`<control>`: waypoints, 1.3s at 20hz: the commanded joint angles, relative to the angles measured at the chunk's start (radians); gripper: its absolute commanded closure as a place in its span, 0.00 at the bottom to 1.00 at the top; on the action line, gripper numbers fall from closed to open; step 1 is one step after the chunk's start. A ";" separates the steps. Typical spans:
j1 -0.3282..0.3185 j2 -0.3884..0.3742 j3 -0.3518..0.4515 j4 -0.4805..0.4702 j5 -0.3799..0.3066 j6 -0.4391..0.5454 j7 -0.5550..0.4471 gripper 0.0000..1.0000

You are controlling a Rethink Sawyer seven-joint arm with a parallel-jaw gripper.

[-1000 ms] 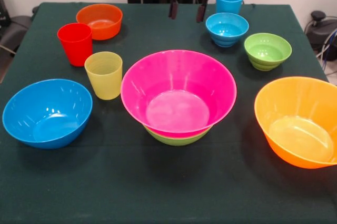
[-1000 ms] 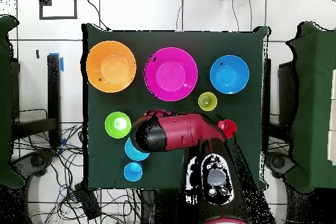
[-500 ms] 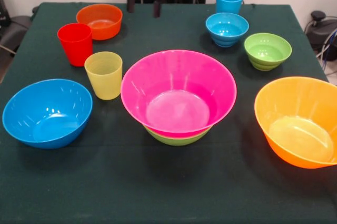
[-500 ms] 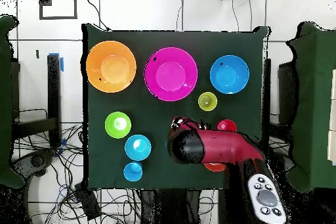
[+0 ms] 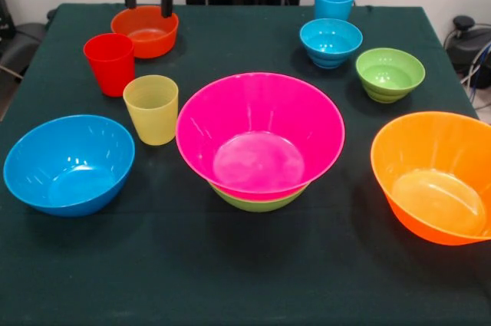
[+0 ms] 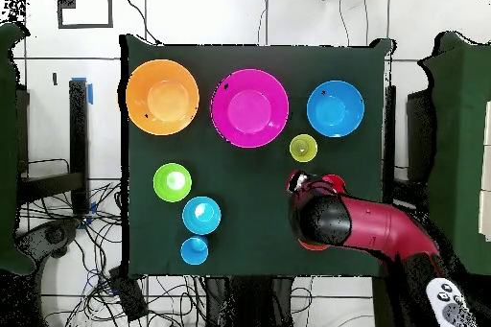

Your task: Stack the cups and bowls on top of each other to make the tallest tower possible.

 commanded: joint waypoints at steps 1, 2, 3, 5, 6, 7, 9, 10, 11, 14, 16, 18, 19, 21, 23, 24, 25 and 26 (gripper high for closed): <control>-0.014 0.037 0.153 -0.035 -0.090 0.080 -0.181 0.00; -0.021 0.045 0.161 -0.034 -0.096 0.071 -0.181 0.00; -0.032 0.054 0.171 -0.030 -0.098 0.061 -0.177 0.00; -0.043 0.072 0.181 -0.023 -0.107 0.040 -0.162 0.00; -0.045 0.080 0.183 -0.020 -0.111 0.031 -0.152 0.00; -0.043 0.085 0.181 -0.020 -0.115 0.026 -0.141 0.00; -0.031 0.087 0.170 -0.030 -0.130 0.022 -0.124 0.00; -0.026 0.088 0.164 -0.037 -0.138 0.022 -0.119 0.00; -0.026 0.092 0.165 -0.050 -0.143 0.030 -0.122 0.00; -0.038 0.103 0.170 -0.082 -0.171 0.039 -0.137 0.00; -0.058 0.111 0.182 -0.106 -0.188 0.054 -0.165 0.00; -0.070 0.113 0.184 -0.127 -0.210 0.064 -0.184 0.00; -0.075 0.116 0.185 -0.138 -0.221 0.066 -0.192 0.00; -0.081 0.120 0.178 -0.148 -0.248 0.053 -0.190 0.00; -0.087 0.126 0.170 -0.160 -0.274 0.049 -0.187 0.00; -0.092 0.129 0.168 -0.166 -0.287 0.048 -0.186 0.00; -0.095 0.132 0.166 -0.171 -0.297 0.047 -0.186 0.00; -0.098 0.135 0.164 -0.174 -0.309 0.042 -0.181 0.00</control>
